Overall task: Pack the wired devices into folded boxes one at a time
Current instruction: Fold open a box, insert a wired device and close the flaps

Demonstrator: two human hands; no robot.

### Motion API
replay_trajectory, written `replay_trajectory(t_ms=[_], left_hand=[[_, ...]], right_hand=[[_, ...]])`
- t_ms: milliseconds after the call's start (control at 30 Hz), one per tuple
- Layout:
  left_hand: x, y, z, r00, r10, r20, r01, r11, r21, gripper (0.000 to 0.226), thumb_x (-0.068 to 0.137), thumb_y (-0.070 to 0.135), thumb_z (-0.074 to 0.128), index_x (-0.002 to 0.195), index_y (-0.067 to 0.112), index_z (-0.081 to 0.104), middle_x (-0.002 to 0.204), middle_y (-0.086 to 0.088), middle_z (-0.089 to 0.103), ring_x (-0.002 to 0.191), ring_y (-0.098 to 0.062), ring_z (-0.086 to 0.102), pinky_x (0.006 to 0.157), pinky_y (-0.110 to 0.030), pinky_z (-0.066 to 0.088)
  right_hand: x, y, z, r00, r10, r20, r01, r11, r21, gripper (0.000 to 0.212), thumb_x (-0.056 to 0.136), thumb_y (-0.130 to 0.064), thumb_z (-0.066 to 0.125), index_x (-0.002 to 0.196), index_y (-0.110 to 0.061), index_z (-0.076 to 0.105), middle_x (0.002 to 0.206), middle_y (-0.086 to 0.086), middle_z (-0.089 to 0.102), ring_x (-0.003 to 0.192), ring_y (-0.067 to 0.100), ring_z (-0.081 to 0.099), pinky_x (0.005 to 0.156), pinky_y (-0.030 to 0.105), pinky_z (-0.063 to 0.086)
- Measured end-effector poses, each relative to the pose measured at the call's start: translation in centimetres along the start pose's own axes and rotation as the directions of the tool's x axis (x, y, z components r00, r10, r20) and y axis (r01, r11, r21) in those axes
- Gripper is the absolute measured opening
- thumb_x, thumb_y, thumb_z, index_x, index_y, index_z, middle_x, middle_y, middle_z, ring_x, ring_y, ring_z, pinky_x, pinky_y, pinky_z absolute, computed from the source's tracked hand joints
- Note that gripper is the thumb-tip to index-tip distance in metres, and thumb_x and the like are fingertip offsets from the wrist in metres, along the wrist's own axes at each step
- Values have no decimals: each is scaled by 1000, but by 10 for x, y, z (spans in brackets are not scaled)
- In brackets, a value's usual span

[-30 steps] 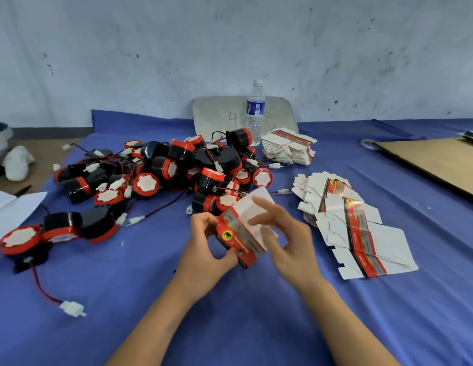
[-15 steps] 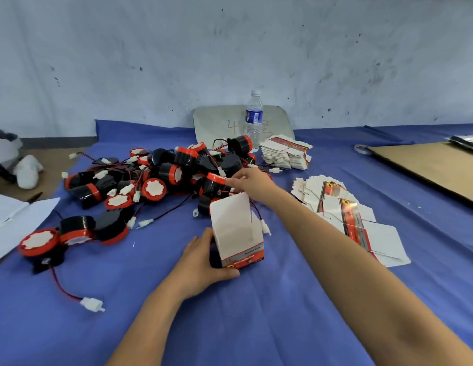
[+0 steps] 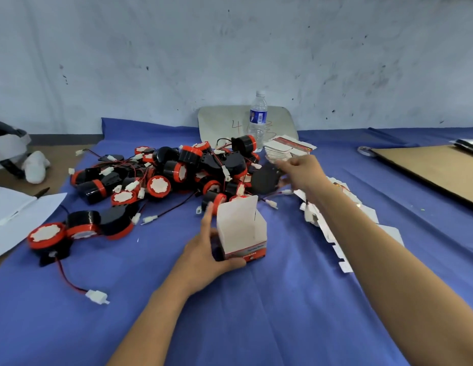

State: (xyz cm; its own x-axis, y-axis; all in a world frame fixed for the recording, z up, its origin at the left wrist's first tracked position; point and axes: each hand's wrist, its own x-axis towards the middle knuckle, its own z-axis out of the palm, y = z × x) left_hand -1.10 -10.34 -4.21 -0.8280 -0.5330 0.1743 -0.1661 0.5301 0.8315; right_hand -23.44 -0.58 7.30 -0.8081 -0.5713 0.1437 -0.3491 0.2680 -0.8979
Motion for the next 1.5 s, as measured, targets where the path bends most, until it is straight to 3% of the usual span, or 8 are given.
replay_trajectory(t_ms=[167,300,533,700,867,1133,1267,1500], left_hand=[[-4,15,2,874,245,-420,-297,953,-64,97,74,81,50,150,48,0,133,21,53,121,1,50,96,-12,38],[-10,26,7,790,383,-479,-452,892,-33,85,93,69,33,142,0,40,106,27,64,99,-2,62,96,-42,42],[-16,29,3,719,331,-611,-482,871,-95,46,87,70,45,128,50,41,113,28,57,95,2,58,77,-17,49],[-17,37,8,621,448,-643,-541,839,63,54,91,57,54,131,23,41,126,16,49,117,7,48,91,-11,44],[-20,45,15,523,634,-569,-614,744,264,52,94,43,58,133,21,32,121,-12,43,117,-11,46,94,-13,41],[-17,45,24,864,347,-366,-364,931,23,120,61,67,76,146,52,-7,159,8,7,144,-20,26,112,-35,33],[-11,33,31,967,184,-178,-203,974,-96,127,59,59,82,131,70,-23,156,20,19,130,17,31,92,1,33],[-10,22,36,974,170,-147,-187,977,-105,127,64,54,82,140,60,-20,79,12,63,75,-4,65,68,-14,52]], right_hand=[[-55,-16,-28,976,-214,47,193,941,277,34,96,-13,58,62,-10,58,57,-6,60,66,19,72,48,20,50],[-97,-26,-8,874,-433,221,375,890,258,22,92,-4,61,71,-10,61,84,5,59,71,17,67,63,29,59],[-120,-7,37,789,-465,403,455,881,127,17,84,0,70,75,-7,58,91,10,56,67,25,62,63,36,55],[-125,-19,26,853,-342,395,266,935,235,29,76,-29,74,97,-15,60,103,6,63,73,23,61,70,36,50],[-130,-38,10,822,-450,348,490,871,-31,41,68,-44,84,102,-29,66,85,-12,64,73,8,59,63,13,46],[-118,-27,-16,909,-363,204,402,894,-201,46,63,-43,76,101,-36,53,90,-20,61,89,4,63,75,23,51],[-114,-10,-15,915,-296,275,373,880,-295,47,66,-35,78,105,-31,53,104,-12,66,97,13,64,87,35,52],[-110,14,11,905,-245,348,387,812,-436,45,74,-33,77,114,-25,57,107,-5,68,101,16,59,85,33,49]])
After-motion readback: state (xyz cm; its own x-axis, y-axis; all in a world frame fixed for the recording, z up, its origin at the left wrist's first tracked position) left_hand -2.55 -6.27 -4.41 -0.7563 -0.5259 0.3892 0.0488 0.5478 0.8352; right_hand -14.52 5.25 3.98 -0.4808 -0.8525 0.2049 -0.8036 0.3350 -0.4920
